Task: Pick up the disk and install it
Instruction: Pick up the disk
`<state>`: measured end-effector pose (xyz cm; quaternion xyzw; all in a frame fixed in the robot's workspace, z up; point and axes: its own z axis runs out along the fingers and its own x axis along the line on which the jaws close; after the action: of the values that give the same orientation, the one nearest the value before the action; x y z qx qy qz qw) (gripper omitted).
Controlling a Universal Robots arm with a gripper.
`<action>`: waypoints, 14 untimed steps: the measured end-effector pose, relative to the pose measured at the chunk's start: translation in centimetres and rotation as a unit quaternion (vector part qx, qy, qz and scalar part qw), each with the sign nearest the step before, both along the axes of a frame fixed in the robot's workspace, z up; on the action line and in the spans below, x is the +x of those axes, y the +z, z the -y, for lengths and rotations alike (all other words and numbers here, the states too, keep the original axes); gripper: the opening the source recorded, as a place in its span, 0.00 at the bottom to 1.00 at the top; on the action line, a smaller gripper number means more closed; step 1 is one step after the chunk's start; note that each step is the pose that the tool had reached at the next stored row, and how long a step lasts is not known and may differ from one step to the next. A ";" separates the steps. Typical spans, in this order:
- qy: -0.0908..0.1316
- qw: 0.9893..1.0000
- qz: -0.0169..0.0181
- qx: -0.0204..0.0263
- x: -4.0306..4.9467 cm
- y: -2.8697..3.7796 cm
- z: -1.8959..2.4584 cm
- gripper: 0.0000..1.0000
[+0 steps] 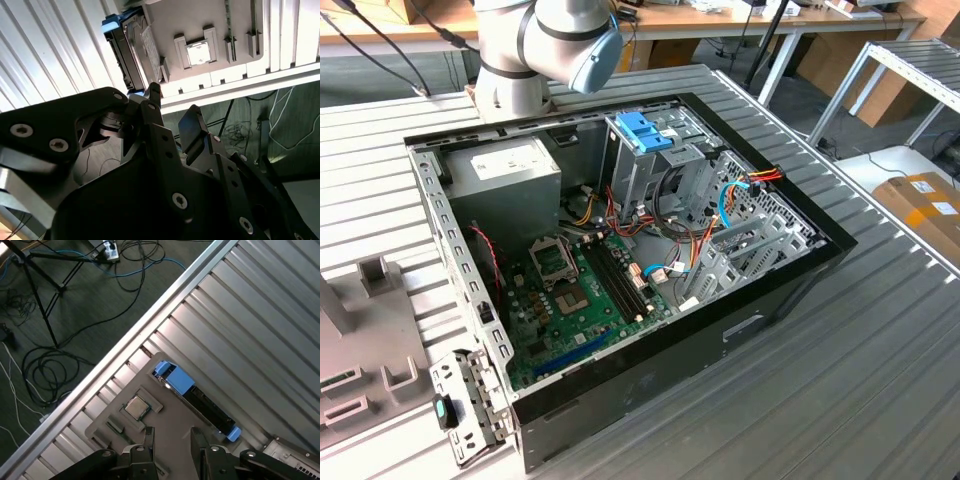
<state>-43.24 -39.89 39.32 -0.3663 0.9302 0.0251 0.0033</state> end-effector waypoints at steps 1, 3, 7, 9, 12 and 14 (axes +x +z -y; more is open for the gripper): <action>0.006 1.000 0.000 0.000 0.00 0.00 0.00 0.42; 0.013 1.000 0.000 0.000 0.00 0.00 0.00 0.42; 0.023 1.000 0.000 0.000 0.00 0.00 0.00 0.42; 0.029 1.000 0.000 0.000 0.00 0.00 0.00 0.42; 0.040 0.999 0.000 0.000 0.00 0.00 0.00 0.42; 0.047 0.999 0.000 0.000 0.00 0.00 0.00 0.42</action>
<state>-43.24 -39.89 39.32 -0.4097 0.9119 0.0252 0.0021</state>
